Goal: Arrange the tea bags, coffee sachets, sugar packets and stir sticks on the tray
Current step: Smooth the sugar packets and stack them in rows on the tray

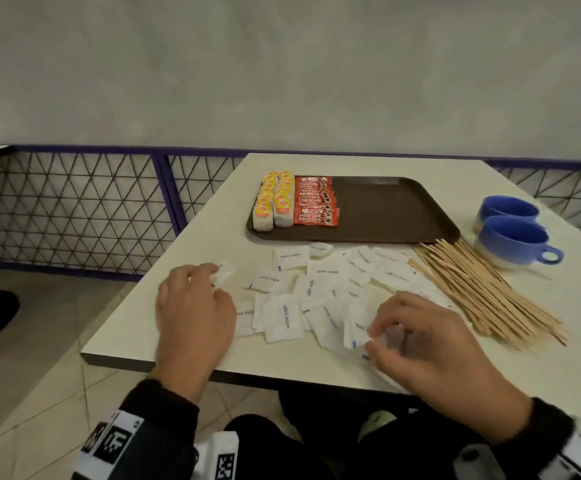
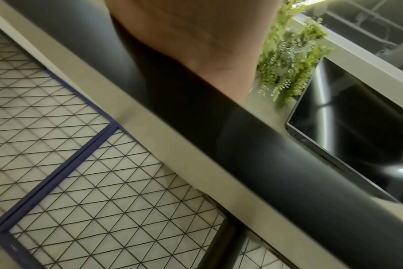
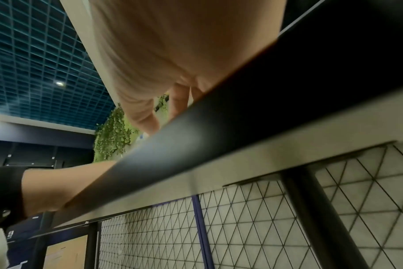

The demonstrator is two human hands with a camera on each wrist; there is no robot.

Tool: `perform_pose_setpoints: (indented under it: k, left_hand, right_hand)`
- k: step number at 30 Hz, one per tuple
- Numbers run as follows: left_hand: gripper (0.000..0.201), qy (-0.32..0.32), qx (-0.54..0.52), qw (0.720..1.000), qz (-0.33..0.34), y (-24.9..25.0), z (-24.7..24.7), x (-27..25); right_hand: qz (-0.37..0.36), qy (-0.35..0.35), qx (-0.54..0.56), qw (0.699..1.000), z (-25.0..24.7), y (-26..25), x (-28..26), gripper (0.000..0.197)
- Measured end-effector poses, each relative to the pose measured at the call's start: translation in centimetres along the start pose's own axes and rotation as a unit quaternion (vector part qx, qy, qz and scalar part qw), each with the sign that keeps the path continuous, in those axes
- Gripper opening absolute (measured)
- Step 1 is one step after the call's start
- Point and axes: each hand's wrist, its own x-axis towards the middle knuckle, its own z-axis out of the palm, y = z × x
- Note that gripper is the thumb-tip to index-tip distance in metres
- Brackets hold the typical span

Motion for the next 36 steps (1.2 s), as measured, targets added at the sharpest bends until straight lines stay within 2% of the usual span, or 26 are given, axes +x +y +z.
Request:
perform_pose_setpoints:
  k: [4,7,12,15,18,22,25,28,30,36]
  left_hand:
    - [0.054,-0.134,0.079,0.986,-0.057,0.5,-0.4,0.4]
    - [0.058,-0.175,0.105,0.977,-0.068,1.3,-0.4,0.3]
    - [0.041,-0.083,0.080,0.992,-0.048,1.2,-0.5,-0.1]
    - [0.028,-0.021,-0.001,1.000,-0.006,0.3,0.1,0.1]
    - [0.026,0.006,-0.043,0.999,0.003,0.0,0.2,0.1]
    - [0.029,0.032,-0.042,0.999,0.011,0.8,-0.4,-0.1]
    - [0.037,0.033,-0.048,0.998,-0.035,1.3,-0.7,-0.4]
    - [0.052,-0.030,0.094,0.990,-0.101,1.8,-1.1,-0.2]
    - [0.046,-0.044,0.111,0.986,-0.115,2.2,-1.4,0.0]
    - [0.015,-0.033,-0.019,0.993,-0.111,2.7,-2.0,0.4]
  right_hand:
    - [-0.012,0.054,0.024,0.998,1.0,1.1,-0.2,0.008]
    - [-0.009,0.072,0.039,0.997,0.8,1.5,0.5,0.010]
    - [-0.017,0.100,0.041,0.994,0.9,1.9,0.5,0.013]
    - [-0.038,0.103,0.030,0.993,1.0,2.0,0.0,0.013]
    - [-0.050,0.106,0.043,0.992,1.2,2.6,0.0,0.011]
    - [-0.055,0.104,0.064,0.991,1.2,2.7,0.0,0.019]
    - [-0.070,0.106,0.071,0.989,1.3,2.5,-0.1,0.019]
    - [-0.073,0.118,0.064,0.988,1.4,2.7,0.1,0.017]
    - [-0.072,0.123,0.068,0.988,1.3,2.8,0.1,0.023]
    - [-0.044,0.119,0.081,0.989,1.0,2.8,0.1,0.030]
